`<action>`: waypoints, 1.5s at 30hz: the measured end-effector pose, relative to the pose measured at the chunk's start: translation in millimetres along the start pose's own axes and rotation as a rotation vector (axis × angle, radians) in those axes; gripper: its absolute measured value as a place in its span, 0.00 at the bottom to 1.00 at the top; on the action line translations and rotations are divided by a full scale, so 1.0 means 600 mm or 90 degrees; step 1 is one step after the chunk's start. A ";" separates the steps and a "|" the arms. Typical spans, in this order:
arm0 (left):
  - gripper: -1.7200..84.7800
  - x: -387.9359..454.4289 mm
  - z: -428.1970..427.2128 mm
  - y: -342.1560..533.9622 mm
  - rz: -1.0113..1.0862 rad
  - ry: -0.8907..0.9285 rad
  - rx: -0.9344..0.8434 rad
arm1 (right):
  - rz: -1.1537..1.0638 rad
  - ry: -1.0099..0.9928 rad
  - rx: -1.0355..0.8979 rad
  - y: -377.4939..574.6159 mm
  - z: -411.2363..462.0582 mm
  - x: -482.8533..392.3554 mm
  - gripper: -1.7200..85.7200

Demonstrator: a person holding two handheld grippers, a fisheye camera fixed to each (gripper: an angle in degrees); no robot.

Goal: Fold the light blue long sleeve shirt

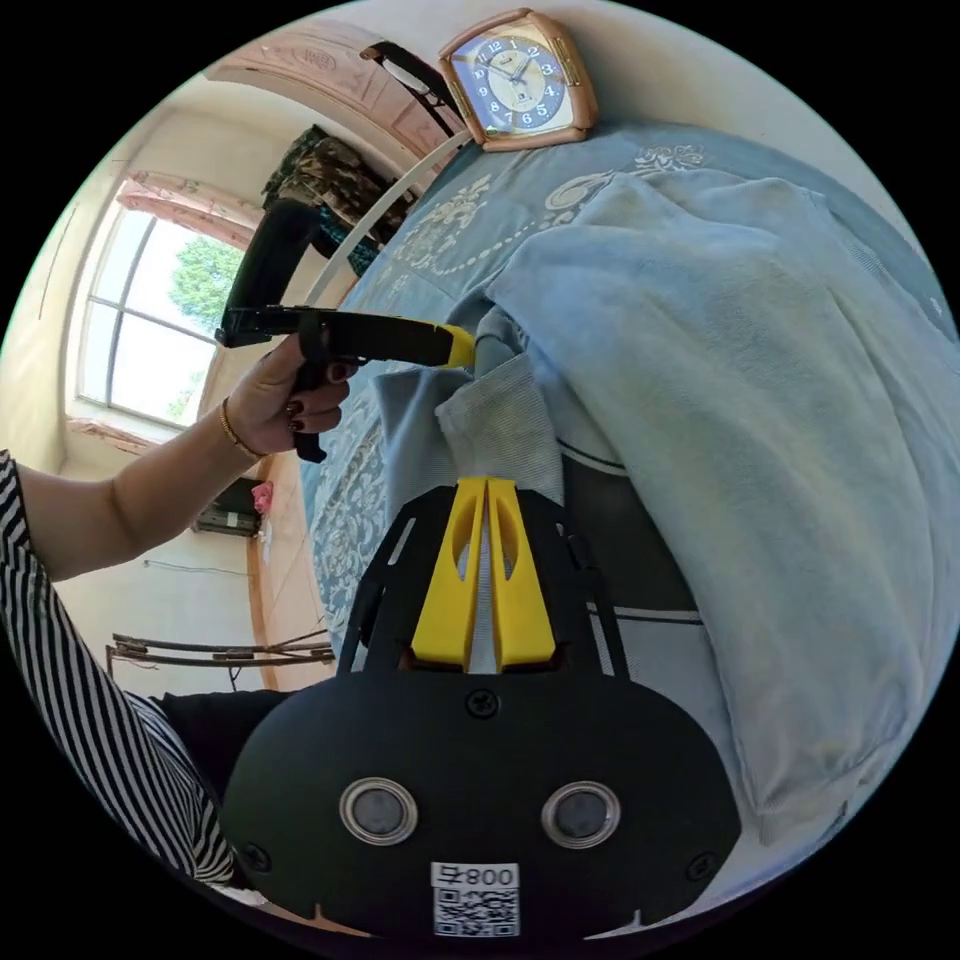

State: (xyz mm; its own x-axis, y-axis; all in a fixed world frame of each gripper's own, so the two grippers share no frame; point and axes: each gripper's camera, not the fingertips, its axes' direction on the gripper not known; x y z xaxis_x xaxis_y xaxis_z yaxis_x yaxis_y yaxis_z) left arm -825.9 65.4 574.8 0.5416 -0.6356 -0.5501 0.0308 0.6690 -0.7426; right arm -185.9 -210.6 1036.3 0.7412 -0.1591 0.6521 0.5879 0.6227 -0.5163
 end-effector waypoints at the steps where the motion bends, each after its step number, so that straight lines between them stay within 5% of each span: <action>1: 0.03 -0.002 -0.022 0.022 -0.013 0.019 0.019 | -0.009 -0.047 -0.016 0.006 0.010 -0.006 0.03; 5: 0.03 -0.010 -0.105 0.123 -0.097 0.046 0.091 | -0.075 -0.150 -0.040 0.038 0.033 -0.059 0.03; 13: 0.02 -0.036 -0.138 0.237 -0.240 0.025 0.092 | -0.084 -0.036 0.034 0.093 -0.024 -0.066 0.09; 22: 0.02 -0.023 -0.151 0.273 -0.299 0.085 0.129 | -0.188 -0.052 -0.140 0.147 0.092 -0.126 0.06; 28: 0.03 -0.043 -0.142 0.322 -0.417 -0.041 0.056 | -0.177 -0.017 -0.240 0.194 0.173 -0.156 0.08; 32: 0.04 -0.045 -0.137 0.340 -0.488 -0.128 0.071 | -0.110 -0.119 -0.181 0.217 0.131 -0.128 0.11; 37: 0.05 -0.011 -0.134 0.265 -0.392 -0.190 0.119 | -0.109 -0.144 -0.131 0.262 0.069 -0.118 0.09; 45: 0.05 0.069 -0.045 -0.066 -0.005 -0.103 0.162 | 0.007 0.121 0.100 0.250 -0.122 0.041 0.06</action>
State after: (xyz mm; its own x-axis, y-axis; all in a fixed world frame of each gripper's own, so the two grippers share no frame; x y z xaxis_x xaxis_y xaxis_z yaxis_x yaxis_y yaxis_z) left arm -827.4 2.0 570.8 0.6662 -0.5857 -0.4616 0.2341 0.7520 -0.6162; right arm -55.6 -177.1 934.2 0.8040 -0.2838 0.5225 0.5328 0.7340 -0.4211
